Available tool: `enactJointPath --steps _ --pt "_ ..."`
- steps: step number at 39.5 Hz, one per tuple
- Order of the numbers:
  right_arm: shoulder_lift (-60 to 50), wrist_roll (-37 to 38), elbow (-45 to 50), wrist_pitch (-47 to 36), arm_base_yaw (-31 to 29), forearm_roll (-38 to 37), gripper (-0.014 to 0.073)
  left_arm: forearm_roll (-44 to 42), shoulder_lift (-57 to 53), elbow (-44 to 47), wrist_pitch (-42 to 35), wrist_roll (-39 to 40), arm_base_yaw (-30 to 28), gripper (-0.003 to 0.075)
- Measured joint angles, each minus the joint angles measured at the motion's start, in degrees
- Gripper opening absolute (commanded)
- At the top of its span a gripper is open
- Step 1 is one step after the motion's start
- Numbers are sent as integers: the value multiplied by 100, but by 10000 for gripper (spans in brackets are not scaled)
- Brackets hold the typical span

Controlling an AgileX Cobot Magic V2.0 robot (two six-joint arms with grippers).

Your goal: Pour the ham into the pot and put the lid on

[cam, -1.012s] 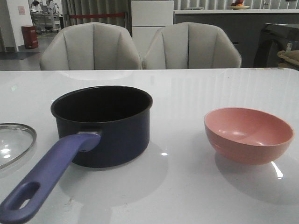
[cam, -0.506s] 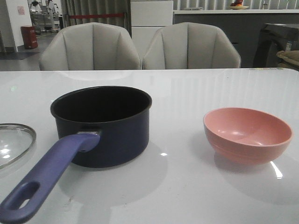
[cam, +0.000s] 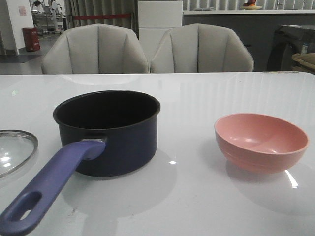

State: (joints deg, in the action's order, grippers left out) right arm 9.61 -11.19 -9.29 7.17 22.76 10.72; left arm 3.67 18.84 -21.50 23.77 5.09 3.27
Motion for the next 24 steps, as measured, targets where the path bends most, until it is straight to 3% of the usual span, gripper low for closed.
enactJointPath --steps 17,24 --pt "0 0 11 0 0 0 160 96 80 -59 131 0 0 618" --pt "0 0 11 0 0 0 160 104 853 -571 611 0 0 618"
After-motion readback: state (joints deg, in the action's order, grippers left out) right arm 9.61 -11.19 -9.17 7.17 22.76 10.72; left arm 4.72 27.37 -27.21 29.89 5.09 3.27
